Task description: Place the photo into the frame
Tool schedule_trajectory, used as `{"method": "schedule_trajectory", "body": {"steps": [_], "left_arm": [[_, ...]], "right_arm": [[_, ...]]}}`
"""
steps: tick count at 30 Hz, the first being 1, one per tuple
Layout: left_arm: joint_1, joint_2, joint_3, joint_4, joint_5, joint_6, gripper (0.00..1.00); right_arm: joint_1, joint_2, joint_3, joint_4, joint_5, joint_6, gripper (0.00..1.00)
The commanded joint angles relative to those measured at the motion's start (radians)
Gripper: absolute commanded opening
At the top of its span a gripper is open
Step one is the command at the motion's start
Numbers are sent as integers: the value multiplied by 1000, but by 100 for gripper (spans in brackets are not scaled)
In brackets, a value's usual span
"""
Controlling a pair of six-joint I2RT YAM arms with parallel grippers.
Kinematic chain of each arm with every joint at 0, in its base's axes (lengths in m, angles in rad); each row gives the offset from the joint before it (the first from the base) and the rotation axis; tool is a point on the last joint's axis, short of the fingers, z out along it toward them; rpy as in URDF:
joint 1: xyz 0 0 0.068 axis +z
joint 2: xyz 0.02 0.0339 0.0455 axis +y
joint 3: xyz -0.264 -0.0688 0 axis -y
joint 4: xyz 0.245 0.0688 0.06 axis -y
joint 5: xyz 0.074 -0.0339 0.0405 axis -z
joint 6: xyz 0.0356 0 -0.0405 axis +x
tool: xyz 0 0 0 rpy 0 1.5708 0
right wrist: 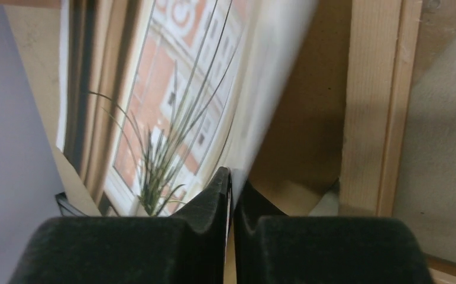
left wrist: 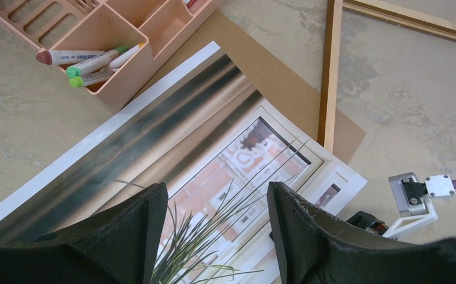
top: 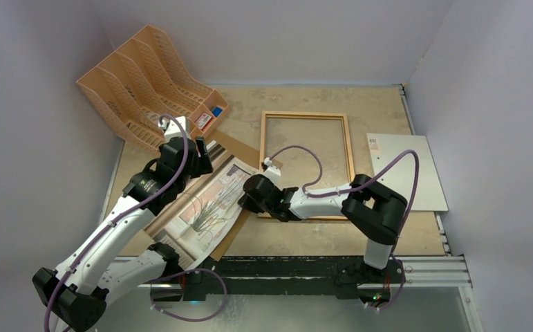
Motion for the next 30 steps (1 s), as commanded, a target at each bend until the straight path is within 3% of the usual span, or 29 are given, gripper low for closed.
{"method": "schedule_trajectory", "body": {"steps": [1, 9, 16, 20, 25, 30], "left_arm": [[3, -3, 2, 28, 7, 4, 65], [3, -7, 17, 58, 44, 9, 65], [2, 24, 24, 183, 243, 95, 66], [-4, 57, -11, 307, 375, 95, 66], [-114, 99, -50, 454, 387, 101, 67], [-245, 173, -34, 499, 341, 136, 68]], "right_arm": [[-3, -70, 49, 8, 54, -49, 0], [-31, -243, 67, -71, 135, -244, 0], [-198, -349, 108, -157, -65, -500, 0], [-261, -357, 170, -285, -119, -546, 0], [-359, -403, 147, -289, -263, -540, 0], [-421, -417, 148, -306, -331, -544, 0]]}}
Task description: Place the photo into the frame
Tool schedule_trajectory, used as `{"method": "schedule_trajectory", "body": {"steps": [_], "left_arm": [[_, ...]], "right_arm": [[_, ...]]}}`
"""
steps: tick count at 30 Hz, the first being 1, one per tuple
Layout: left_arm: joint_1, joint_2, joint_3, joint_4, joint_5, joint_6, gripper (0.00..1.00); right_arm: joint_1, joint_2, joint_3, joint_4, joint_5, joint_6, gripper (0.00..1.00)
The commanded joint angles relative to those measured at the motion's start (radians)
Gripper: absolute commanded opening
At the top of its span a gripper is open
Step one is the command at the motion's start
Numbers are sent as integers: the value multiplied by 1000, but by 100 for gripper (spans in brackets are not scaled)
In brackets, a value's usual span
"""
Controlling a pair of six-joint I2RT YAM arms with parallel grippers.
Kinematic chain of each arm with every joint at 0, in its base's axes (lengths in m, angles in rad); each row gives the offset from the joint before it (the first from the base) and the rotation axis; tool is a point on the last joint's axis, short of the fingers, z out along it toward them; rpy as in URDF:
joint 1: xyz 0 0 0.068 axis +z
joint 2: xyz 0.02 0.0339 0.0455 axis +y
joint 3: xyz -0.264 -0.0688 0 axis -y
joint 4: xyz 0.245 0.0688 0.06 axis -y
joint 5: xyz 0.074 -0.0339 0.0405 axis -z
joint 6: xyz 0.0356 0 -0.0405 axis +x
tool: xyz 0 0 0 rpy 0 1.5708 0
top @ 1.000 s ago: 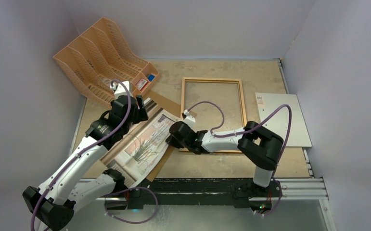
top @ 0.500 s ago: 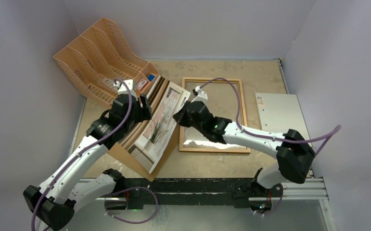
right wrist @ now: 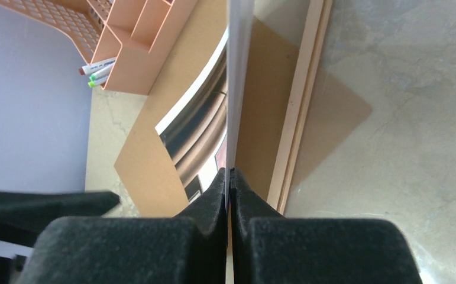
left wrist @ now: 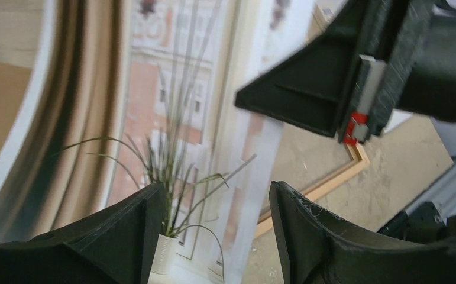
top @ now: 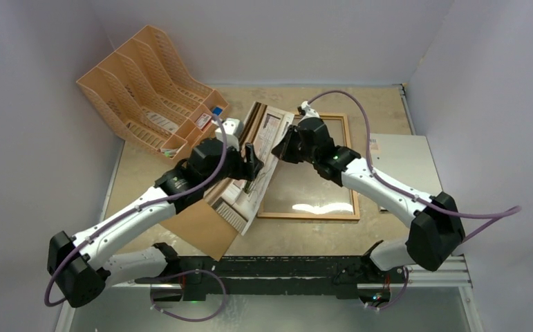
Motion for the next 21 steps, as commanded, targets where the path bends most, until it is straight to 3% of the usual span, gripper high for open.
{"method": "schedule_trajectory", "body": {"steps": [1, 10, 17, 21], "left_arm": [[-74, 48, 7, 112, -1, 50, 68], [-191, 88, -30, 217, -47, 69, 78], [-324, 205, 54, 138, -341, 96, 80], [-353, 248, 108, 128, -394, 110, 80]], "right_arm": [[-50, -39, 13, -37, -105, -31, 0], [-159, -83, -10, -27, -170, 33, 0], [-191, -99, -16, -14, -246, 92, 0], [-210, -113, -38, -1, -275, 132, 0]]}}
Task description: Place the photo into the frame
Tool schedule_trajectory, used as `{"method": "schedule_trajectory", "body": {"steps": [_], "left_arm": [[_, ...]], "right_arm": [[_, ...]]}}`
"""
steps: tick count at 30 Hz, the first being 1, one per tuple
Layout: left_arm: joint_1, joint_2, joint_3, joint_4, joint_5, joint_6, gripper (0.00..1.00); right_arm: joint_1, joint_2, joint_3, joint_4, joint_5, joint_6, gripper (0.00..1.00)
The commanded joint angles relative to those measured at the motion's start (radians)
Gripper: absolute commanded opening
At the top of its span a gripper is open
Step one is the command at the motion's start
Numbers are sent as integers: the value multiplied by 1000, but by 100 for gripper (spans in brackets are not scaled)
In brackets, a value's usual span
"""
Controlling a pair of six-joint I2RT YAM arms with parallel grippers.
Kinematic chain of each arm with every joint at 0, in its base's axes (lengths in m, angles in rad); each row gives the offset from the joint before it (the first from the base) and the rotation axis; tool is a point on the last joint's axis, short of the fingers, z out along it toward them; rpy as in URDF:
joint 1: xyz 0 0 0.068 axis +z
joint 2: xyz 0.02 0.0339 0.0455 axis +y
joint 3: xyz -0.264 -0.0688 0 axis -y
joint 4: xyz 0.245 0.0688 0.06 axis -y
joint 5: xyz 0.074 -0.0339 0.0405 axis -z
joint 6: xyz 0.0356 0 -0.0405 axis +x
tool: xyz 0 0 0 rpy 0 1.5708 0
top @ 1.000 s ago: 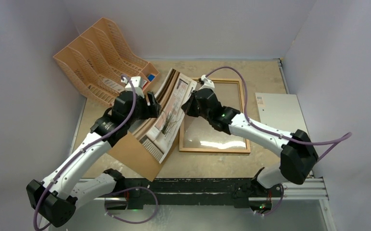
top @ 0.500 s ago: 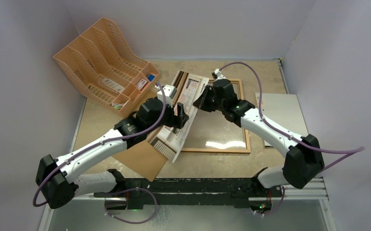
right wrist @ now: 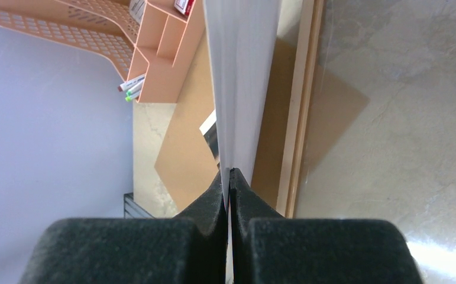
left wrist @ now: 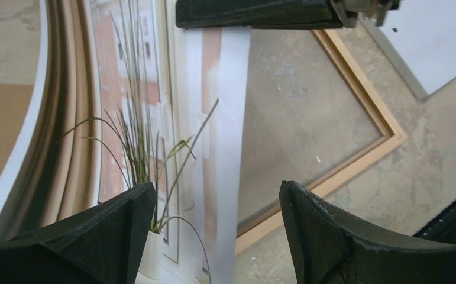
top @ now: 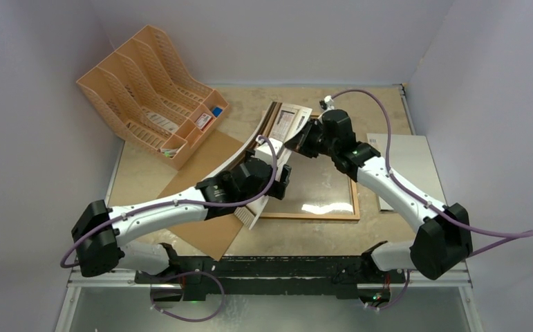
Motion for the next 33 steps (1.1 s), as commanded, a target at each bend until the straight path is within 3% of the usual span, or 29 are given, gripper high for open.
{"method": "schedule_trajectory", "body": {"steps": [1, 10, 29, 33], "left_arm": [[-26, 22, 83, 11, -137, 40, 80], [-60, 94, 135, -39, -307, -33, 78], [-109, 199, 260, -214, -470, -132, 30], [-109, 205, 273, -238, -504, -143, 33]], "right_arm": [[-19, -37, -25, 44, -73, 63, 0], [-25, -46, -32, 99, -62, 146, 0], [-25, -42, -28, 143, -76, 166, 0], [-27, -37, -24, 144, -90, 172, 0]]}}
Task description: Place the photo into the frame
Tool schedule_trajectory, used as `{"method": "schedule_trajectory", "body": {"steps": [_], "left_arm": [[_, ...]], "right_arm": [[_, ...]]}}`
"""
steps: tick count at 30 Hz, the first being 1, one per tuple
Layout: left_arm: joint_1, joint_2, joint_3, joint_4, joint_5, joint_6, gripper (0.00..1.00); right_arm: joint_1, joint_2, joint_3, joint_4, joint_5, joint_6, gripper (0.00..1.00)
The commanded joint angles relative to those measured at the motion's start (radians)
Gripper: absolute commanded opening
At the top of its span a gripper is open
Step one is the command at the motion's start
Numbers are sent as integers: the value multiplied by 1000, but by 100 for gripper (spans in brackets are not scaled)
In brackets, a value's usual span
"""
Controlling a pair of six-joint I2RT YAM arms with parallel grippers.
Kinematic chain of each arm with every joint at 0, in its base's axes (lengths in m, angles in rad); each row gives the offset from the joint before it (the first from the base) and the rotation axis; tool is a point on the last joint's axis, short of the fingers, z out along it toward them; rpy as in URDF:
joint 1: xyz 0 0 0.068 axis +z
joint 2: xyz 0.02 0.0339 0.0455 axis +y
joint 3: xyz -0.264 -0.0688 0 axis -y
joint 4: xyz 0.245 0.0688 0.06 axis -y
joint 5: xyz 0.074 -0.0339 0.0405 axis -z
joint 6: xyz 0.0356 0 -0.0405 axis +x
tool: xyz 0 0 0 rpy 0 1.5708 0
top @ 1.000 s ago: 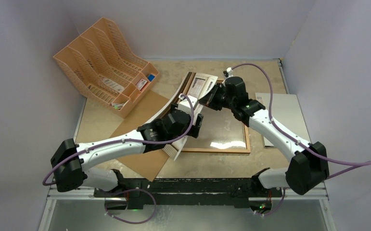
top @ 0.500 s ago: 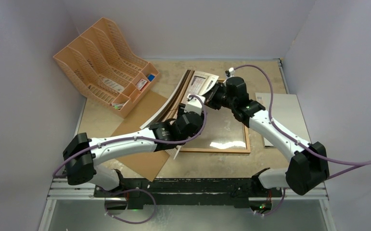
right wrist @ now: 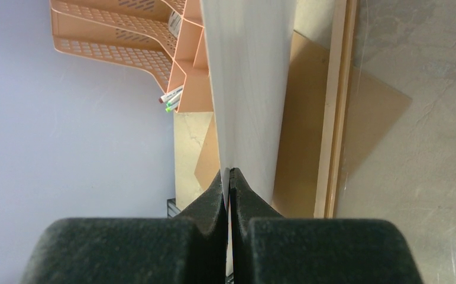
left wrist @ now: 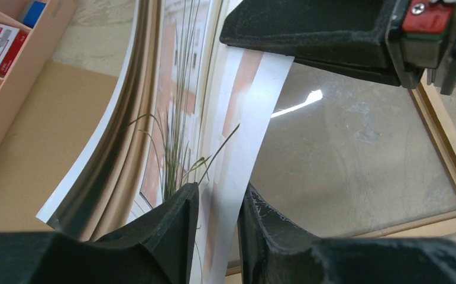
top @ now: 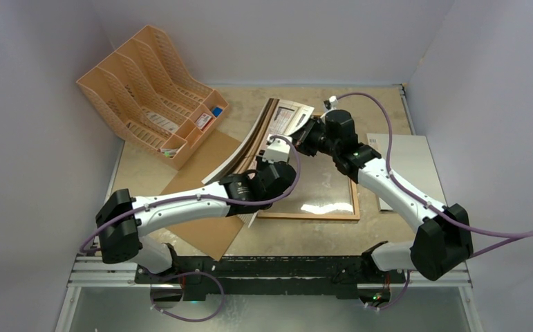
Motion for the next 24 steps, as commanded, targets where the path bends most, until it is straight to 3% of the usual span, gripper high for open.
{"method": "schedule_trajectory", "body": {"steps": [1, 5, 8, 11, 16, 17, 18, 21, 24], "left_arm": [[-1, 13, 59, -45, -79, -41, 38], [-1, 42, 78, -72, -101, -38, 42], [-1, 53, 87, -82, -111, -36, 38], [-1, 57, 95, -79, -104, -28, 30], [-1, 53, 109, -106, -101, -36, 4], [-1, 50, 110, -109, -101, -36, 0], [-2, 46, 112, -110, -103, -37, 0], [-1, 29, 115, -114, -105, -36, 0], [6, 10, 117, -101, -84, -30, 0]], "right_arm": [[-5, -23, 19, 35, -40, 16, 0], [-6, -23, 19, 34, -55, 21, 0], [-5, -25, 21, 33, -64, 23, 0], [-8, -27, 21, 32, -74, 25, 0], [-16, -38, 19, 35, -99, 30, 0], [-19, -44, 16, 41, -99, 33, 5], [-23, -52, 10, 55, -99, 34, 20], [-34, -85, -10, 95, -99, 31, 47], [-53, -113, -4, 119, -100, 14, 64]]}}
